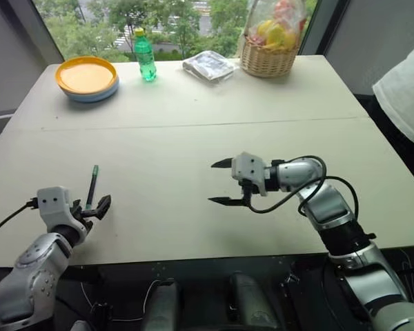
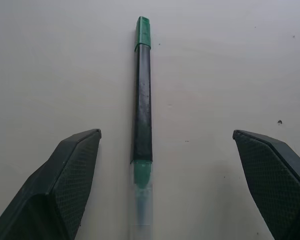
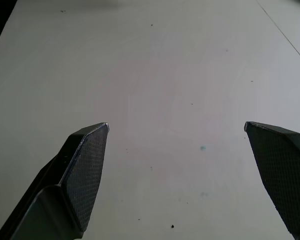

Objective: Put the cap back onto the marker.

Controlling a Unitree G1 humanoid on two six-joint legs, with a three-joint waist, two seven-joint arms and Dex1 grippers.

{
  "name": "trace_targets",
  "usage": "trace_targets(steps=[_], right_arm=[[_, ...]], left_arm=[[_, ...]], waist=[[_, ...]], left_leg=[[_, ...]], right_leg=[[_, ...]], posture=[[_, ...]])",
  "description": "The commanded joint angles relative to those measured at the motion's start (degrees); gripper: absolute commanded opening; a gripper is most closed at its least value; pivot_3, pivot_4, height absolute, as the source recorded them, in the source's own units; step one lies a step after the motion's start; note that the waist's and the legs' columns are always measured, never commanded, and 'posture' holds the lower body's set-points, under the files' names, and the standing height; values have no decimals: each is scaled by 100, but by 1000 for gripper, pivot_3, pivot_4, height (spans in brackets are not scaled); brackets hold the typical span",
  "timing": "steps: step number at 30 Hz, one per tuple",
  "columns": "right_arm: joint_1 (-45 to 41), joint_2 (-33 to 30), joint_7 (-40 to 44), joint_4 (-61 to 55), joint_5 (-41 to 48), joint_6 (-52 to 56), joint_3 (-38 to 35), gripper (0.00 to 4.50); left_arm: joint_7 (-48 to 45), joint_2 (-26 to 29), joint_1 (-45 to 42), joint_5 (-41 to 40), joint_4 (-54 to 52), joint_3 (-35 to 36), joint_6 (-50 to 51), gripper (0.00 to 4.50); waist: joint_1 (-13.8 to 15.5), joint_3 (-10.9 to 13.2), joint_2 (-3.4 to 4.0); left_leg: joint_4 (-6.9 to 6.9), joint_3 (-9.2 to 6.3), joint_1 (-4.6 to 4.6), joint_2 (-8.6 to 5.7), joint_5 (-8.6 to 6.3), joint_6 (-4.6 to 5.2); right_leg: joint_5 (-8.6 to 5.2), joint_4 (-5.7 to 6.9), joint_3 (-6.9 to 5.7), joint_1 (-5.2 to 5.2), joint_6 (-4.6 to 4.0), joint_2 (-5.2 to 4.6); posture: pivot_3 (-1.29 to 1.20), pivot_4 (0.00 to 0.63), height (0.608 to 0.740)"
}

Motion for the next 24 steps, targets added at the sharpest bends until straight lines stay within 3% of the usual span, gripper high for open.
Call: trace_targets(steps=[1,9,18,24], right_arm=[[-330,-95,214,-129,279,78,-145,4500],[-900,-228,695,414,450,-47,-125,4500],[-1546,-271,1033,1191,609,-388,-359,4500],[-1766,-298,1238,1348,768,-285,-491,4500]], left_arm=[[395,-236,279,-82,-1148,162,-68,4424],[1424,-989,1520,-201,-3090,-103,-124,4424],[2241,-354,2867,-620,-3125,-850,-1594,4424],[2604,-35,3212,-674,-3125,-1070,-2025,4424]], waist=[[-7,0,-1],[6,2,-7],[-14,3,-8],[7,3,-8]], left_leg=[[0,0,0,0,0,0],[-2,2,0,0,0,0],[-7,8,0,0,-1,1],[-8,9,-4,0,-1,1]], right_leg=[[0,-1,2,1,0,-1],[-9,-17,2,7,-17,-1],[-10,-49,3,18,-27,-1],[-11,-60,1,19,-28,-2]], posture=[[0,150,740],[0,150,740],[0,150,740],[0,150,740]])
